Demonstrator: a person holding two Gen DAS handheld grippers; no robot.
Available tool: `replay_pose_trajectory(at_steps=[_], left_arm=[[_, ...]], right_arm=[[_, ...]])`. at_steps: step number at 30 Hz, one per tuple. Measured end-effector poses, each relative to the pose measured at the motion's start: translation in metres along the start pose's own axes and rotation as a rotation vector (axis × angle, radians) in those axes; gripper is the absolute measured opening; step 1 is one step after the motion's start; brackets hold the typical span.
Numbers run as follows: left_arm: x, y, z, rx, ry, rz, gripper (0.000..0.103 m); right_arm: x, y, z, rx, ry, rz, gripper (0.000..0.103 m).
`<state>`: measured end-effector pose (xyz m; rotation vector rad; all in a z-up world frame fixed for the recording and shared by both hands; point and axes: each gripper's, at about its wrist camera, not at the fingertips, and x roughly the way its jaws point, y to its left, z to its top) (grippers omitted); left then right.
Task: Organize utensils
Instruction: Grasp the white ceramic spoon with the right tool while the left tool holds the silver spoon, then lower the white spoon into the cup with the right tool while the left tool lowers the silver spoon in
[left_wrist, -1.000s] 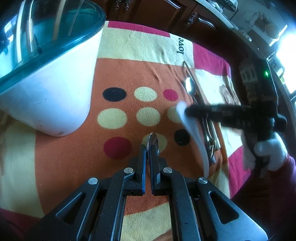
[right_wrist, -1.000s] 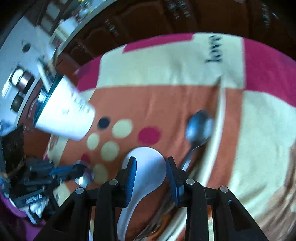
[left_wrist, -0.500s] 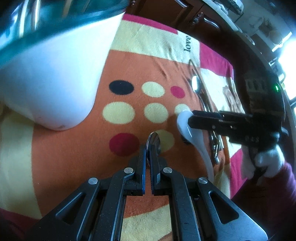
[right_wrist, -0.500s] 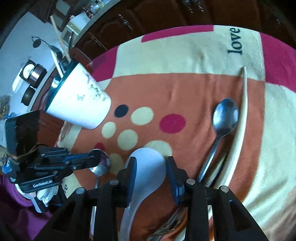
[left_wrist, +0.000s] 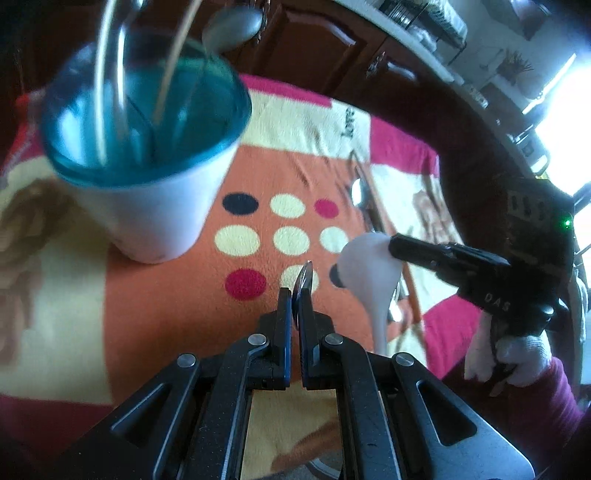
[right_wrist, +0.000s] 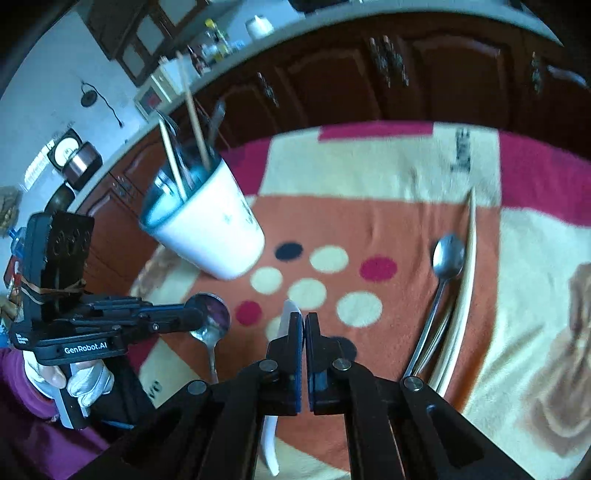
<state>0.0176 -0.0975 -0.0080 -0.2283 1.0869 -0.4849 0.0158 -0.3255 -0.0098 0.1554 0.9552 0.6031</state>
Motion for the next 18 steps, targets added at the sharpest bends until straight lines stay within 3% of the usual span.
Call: replay_pose_trajectory(at_steps=[11, 18], left_arm=[[-0.104, 0.012, 0.024, -0.016, -0.187, 0.002, 0.002], [-0.170, 0.029, 0.072, -0.015, -0.377, 0.114, 0.002]], right_arm=[[-0.056, 0.051, 0.053, -0.044, -0.229, 0.000, 0.001], [-0.062, 0.095, 0.111, -0.067, -0.390, 0.011, 0.001]])
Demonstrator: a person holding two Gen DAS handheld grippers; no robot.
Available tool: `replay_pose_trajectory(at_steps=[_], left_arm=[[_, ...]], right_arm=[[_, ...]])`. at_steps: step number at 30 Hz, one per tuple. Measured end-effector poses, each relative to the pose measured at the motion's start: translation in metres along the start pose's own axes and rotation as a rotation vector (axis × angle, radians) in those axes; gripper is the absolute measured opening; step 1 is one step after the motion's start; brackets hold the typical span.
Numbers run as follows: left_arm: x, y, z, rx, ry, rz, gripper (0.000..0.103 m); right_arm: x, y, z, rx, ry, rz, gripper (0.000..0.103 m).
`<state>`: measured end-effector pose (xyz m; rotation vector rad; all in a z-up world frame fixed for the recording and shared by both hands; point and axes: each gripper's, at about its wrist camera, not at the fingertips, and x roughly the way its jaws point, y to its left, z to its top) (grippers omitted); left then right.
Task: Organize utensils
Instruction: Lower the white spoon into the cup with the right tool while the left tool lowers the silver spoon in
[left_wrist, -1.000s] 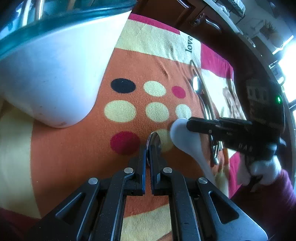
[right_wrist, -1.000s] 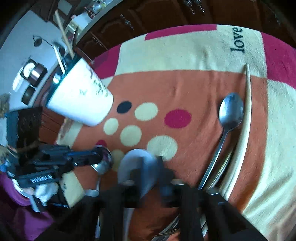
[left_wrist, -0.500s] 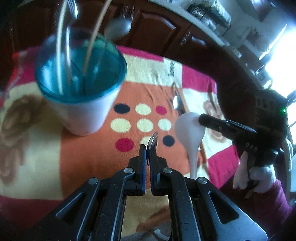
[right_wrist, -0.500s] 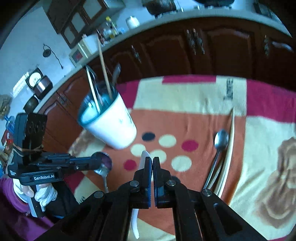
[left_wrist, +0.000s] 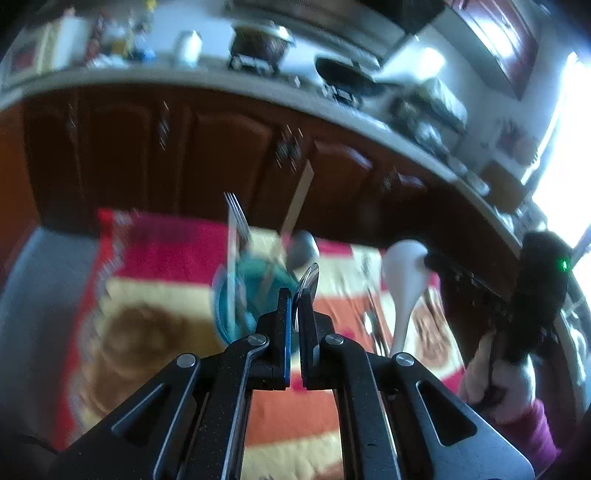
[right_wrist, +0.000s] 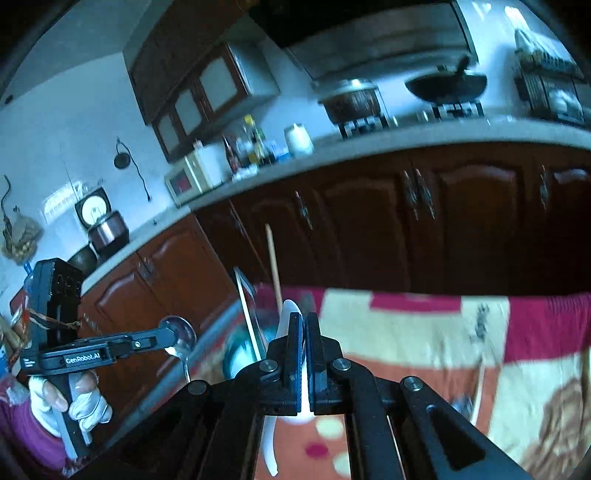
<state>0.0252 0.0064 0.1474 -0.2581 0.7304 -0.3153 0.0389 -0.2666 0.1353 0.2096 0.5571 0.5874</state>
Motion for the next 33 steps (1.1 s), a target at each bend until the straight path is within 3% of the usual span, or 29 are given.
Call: replay_pose_trajectory(at_steps=[5, 12, 19, 33], left_arm=[[0.001, 0.015, 0.033, 0.047, -0.126, 0.159, 0.002], [0.042, 0.031, 0.031, 0.106, -0.153, 0.275, 0.002], [0.068, 0.030, 0.008, 0.159, -0.144, 0.334, 0.002], [0.080, 0.018, -0.028, 0.156, -0.076, 0.311, 0.003]], right_arm=[[0.037, 0.031, 0.020, -0.042, -0.059, -0.027, 0.001], [0.087, 0.042, 0.007, -0.081, -0.062, -0.107, 0.001], [0.100, 0.030, -0.009, -0.070, -0.026, -0.111, 0.001], [0.089, 0.026, -0.050, -0.055, 0.112, -0.087, 0.001]])
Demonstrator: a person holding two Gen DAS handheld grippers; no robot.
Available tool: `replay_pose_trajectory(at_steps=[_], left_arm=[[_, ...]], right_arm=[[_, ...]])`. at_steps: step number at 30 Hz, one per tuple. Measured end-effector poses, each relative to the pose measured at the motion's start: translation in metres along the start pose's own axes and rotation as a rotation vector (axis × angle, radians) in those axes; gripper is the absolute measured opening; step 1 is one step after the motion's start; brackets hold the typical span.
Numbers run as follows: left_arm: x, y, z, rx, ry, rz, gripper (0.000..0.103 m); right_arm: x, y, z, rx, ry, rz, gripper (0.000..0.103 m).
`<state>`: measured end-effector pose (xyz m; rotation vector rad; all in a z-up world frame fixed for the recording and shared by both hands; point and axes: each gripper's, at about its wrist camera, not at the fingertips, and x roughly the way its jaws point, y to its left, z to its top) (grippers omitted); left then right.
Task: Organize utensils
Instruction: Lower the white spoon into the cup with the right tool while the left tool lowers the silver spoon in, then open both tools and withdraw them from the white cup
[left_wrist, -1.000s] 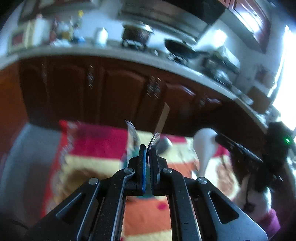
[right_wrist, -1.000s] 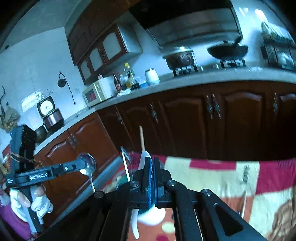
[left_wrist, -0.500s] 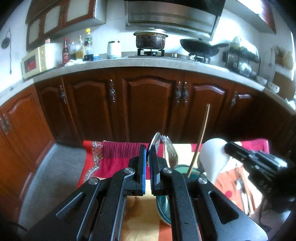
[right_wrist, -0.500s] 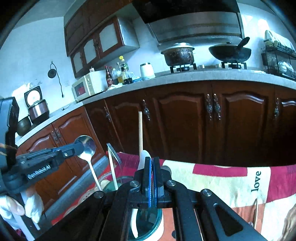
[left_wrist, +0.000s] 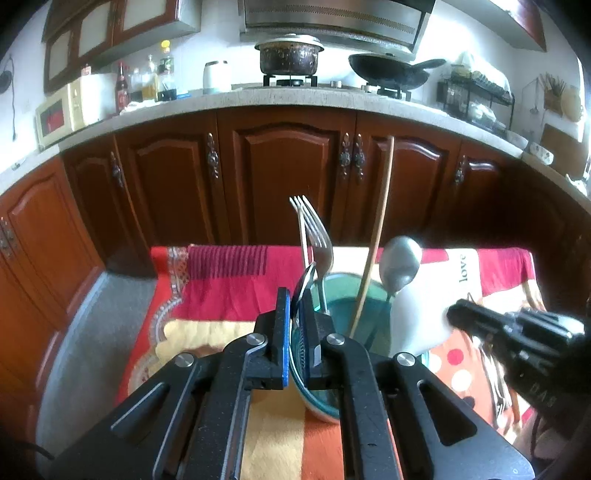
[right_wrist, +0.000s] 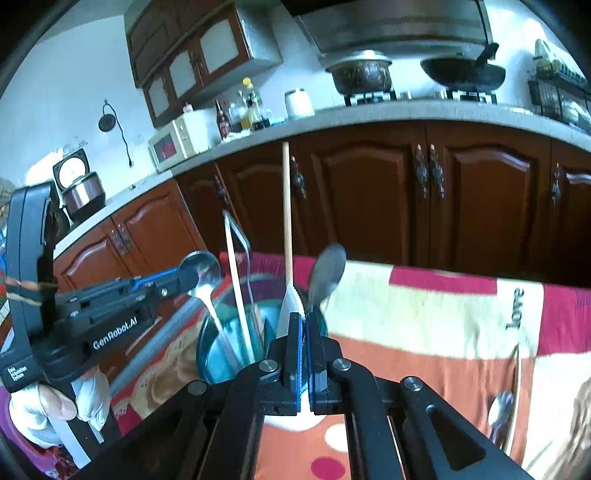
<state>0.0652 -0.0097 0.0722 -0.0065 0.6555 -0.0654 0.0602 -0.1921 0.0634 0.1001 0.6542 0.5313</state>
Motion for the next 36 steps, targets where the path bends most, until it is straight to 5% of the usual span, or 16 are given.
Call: replay_pose_trajectory(at_steps=[11, 15, 18, 36], left_arm=[[-0.002, -0.009, -0.012, -0.012, 0.054, -0.036, 0.008], [-0.008, -0.008, -0.012, -0.026, 0.051, -0.048, 0.027], [-0.014, -0.008, -0.012, -0.029, 0.048, -0.054, 0.029], [-0.061, -0.048, -0.013, 0.005, 0.031, -0.130, 0.041]], right_arm=[[0.012, -0.002, -0.018, 0.019, 0.119, 0.005, 0.004], [0.003, -0.003, -0.018, 0.021, 0.105, -0.009, 0.009], [-0.004, -0.006, -0.017, 0.045, 0.095, -0.012, 0.020], [-0.067, -0.024, -0.021, 0.109, 0.020, -0.054, 0.023]])
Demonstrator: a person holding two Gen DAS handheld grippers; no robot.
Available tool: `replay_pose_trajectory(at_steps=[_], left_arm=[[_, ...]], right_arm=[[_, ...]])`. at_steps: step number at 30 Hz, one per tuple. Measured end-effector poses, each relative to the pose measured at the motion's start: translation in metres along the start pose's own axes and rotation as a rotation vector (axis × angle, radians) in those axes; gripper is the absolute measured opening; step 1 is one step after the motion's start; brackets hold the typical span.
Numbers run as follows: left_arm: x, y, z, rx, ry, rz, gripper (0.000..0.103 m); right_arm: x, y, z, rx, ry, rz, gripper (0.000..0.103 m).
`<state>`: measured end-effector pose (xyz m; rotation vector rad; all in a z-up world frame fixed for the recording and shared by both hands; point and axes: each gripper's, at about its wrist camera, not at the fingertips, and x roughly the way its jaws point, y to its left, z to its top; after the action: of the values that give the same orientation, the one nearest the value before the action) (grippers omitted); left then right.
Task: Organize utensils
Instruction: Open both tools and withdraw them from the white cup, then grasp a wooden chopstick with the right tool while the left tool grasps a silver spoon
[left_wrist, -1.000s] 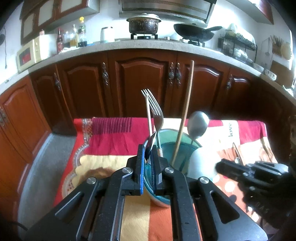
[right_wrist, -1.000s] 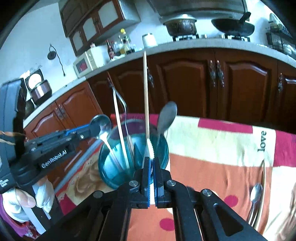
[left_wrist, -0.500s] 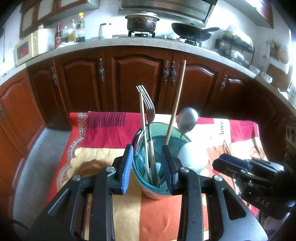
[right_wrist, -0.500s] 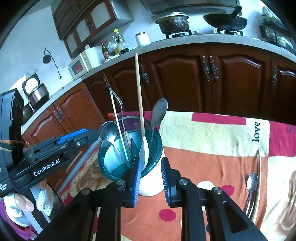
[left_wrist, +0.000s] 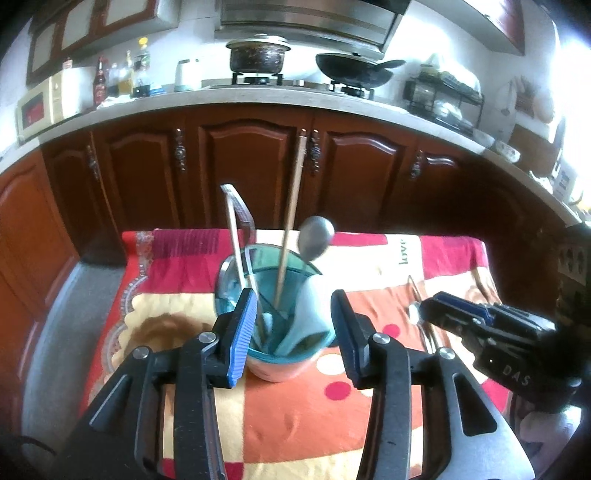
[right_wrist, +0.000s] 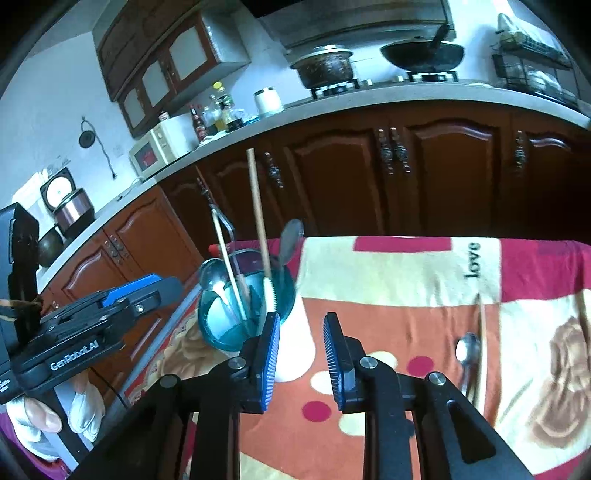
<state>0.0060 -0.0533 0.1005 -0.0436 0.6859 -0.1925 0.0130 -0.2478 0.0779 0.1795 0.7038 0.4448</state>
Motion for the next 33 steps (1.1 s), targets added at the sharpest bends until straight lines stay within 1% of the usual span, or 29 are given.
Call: replay_pose_trajectory(at_steps=[4, 7, 11, 16, 19, 23, 27, 33], left_arm=[[-0.001, -0.020, -0.004, 0.026, 0.015, -0.024, 0.041], [0.003, -0.036, -0.008, 0.036, 0.039, -0.058, 0.042], [0.014, -0.058, -0.018, 0.053, 0.093, -0.121, 0.042], [0.031, -0.080, -0.031, 0.053, 0.165, -0.192, 0.042], [0.041, -0.092, -0.038, 0.068, 0.202, -0.205, 0.042], [0.057, -0.102, -0.047, 0.074, 0.254, -0.227, 0.042], [0.073, -0.106, -0.052, 0.057, 0.297, -0.240, 0.042], [0.100, -0.119, -0.053, 0.055, 0.345, -0.268, 0.042]], right_arm=[[-0.015, -0.016, -0.007, 0.015, 0.001, -0.038, 0.023], [-0.027, -0.031, -0.014, 0.035, 0.003, -0.068, 0.027], [-0.042, -0.062, -0.029, 0.066, 0.021, -0.121, 0.027], [-0.042, -0.099, -0.048, 0.115, 0.074, -0.169, 0.027], [-0.032, -0.117, -0.057, 0.146, 0.108, -0.177, 0.027], [-0.010, -0.140, -0.057, 0.174, 0.143, -0.178, 0.027], [0.021, -0.166, -0.046, 0.218, 0.163, -0.165, 0.027], [0.070, -0.197, -0.024, 0.247, 0.195, -0.186, 0.027]])
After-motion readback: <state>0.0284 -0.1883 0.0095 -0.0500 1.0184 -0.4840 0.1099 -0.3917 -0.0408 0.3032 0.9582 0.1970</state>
